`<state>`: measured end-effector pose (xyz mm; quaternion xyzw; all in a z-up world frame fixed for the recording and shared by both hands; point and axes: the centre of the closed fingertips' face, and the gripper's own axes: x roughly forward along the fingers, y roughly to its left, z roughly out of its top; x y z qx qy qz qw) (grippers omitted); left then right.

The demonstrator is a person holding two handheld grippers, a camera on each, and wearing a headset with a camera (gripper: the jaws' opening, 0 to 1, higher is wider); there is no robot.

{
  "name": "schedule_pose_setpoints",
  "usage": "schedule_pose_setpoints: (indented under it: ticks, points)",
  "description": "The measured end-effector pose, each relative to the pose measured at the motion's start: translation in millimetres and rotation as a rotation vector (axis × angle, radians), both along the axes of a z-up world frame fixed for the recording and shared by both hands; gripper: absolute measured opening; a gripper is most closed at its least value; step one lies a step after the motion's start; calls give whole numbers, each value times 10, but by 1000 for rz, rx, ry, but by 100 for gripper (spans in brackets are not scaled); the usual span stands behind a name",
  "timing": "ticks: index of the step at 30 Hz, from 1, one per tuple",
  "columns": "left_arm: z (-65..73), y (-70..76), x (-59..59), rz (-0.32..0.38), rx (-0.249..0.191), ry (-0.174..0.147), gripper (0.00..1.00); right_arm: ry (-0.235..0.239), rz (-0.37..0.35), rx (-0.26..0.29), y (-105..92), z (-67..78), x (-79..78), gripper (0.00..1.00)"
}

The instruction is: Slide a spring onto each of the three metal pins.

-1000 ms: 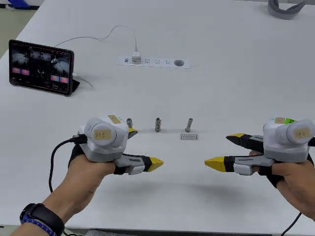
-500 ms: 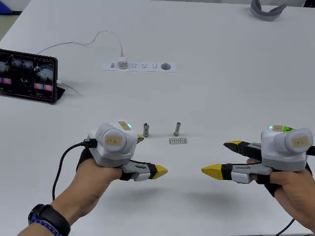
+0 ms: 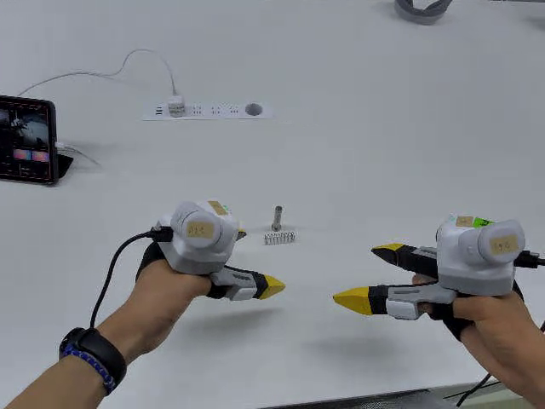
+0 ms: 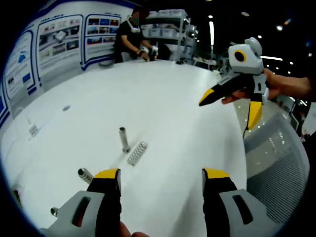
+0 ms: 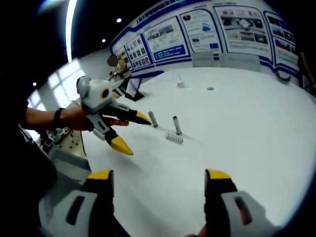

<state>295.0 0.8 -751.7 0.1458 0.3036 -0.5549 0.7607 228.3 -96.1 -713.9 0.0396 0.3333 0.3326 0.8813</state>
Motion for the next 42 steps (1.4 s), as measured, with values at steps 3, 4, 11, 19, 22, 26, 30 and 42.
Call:
schedule_pose_setpoints:
  ticks: [3, 4, 11, 19, 22, 26, 30, 42]
  points:
    - [-36, -51, 43, 1, 1, 6, 68, 4, 3, -1, 0, -8, -20, 77]
    - [-49, -66, 55, 2, 1, 8, 67, 5, 4, -1, 1, -10, -28, 77]
    - [-123, -198, 140, 12, -9, 29, 66, 10, 4, 4, -3, -12, -75, 79]
    - [-259, -311, 241, 10, -4, 41, 58, 18, -6, 10, -60, -21, -101, 79]
    - [-316, -338, 278, 12, 2, 42, 55, 19, -5, 8, -85, -19, -111, 79]
    - [-379, -368, 319, 13, 19, 30, 49, 25, -13, 9, -128, -27, -132, 79]
    - [-431, -391, 368, 12, 27, 10, 42, 28, -16, 10, -142, -39, -144, 79]
    - [-471, -363, 386, -7, 77, -73, 17, 28, -11, 17, -96, -39, -137, 79]
